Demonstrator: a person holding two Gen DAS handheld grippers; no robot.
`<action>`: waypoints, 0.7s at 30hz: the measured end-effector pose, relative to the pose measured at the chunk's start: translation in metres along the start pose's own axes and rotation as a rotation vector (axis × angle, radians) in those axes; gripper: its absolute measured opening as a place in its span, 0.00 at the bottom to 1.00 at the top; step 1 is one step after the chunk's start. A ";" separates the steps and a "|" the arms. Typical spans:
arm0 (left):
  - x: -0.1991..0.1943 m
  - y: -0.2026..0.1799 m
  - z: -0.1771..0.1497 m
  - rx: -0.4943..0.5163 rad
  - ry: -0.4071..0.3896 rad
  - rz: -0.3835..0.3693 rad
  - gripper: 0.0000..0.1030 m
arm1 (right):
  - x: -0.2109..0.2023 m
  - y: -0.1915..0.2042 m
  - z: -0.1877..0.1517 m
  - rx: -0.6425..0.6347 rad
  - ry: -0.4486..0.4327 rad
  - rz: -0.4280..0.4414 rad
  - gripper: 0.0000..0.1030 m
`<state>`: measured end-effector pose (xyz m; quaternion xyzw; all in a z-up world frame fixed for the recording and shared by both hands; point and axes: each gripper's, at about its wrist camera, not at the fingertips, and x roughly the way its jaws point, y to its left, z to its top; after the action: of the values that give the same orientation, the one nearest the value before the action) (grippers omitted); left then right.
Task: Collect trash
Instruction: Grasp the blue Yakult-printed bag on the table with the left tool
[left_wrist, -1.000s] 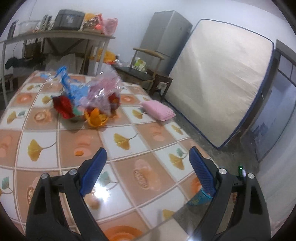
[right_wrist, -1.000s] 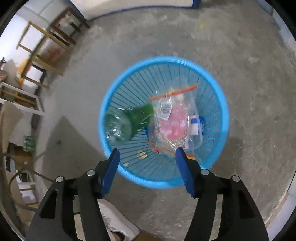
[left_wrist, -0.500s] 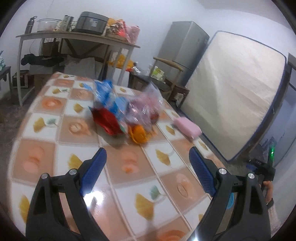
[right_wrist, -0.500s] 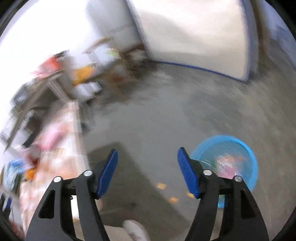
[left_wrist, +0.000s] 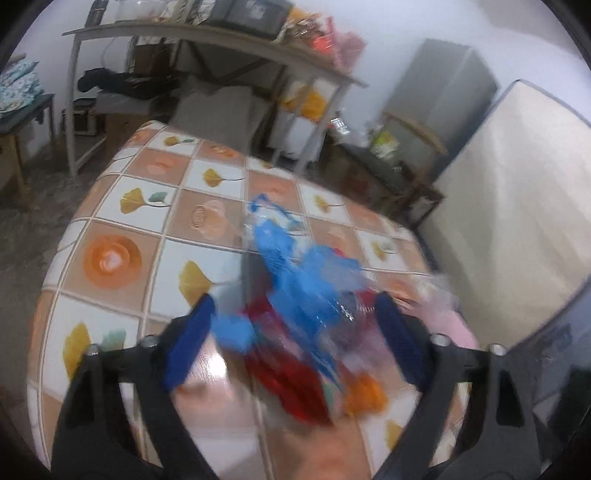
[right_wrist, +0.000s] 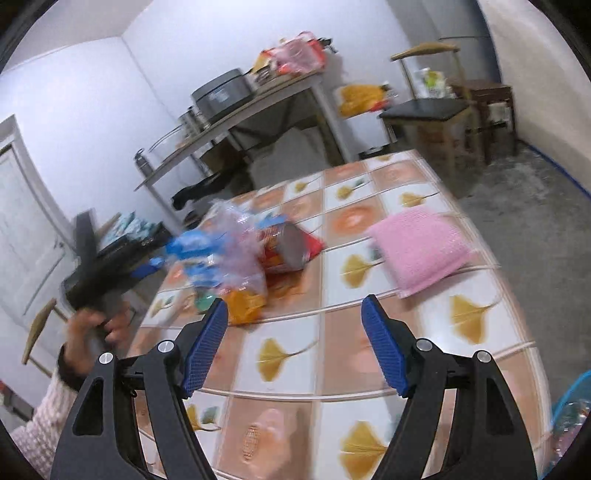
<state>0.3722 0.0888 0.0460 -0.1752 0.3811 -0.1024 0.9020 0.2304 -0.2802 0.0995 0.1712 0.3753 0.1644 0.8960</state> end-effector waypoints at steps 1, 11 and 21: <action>0.012 0.000 0.003 0.008 0.024 0.022 0.63 | 0.000 0.001 -0.005 -0.003 0.009 0.005 0.71; -0.002 0.005 0.006 -0.005 -0.055 -0.041 0.00 | -0.010 -0.023 -0.014 0.058 0.002 -0.055 0.71; -0.149 -0.012 -0.042 0.153 -0.093 -0.158 0.00 | -0.025 -0.024 -0.017 0.057 -0.012 -0.059 0.71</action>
<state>0.2387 0.1158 0.1206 -0.1401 0.3147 -0.1938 0.9186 0.2055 -0.3090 0.0936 0.1864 0.3790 0.1263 0.8976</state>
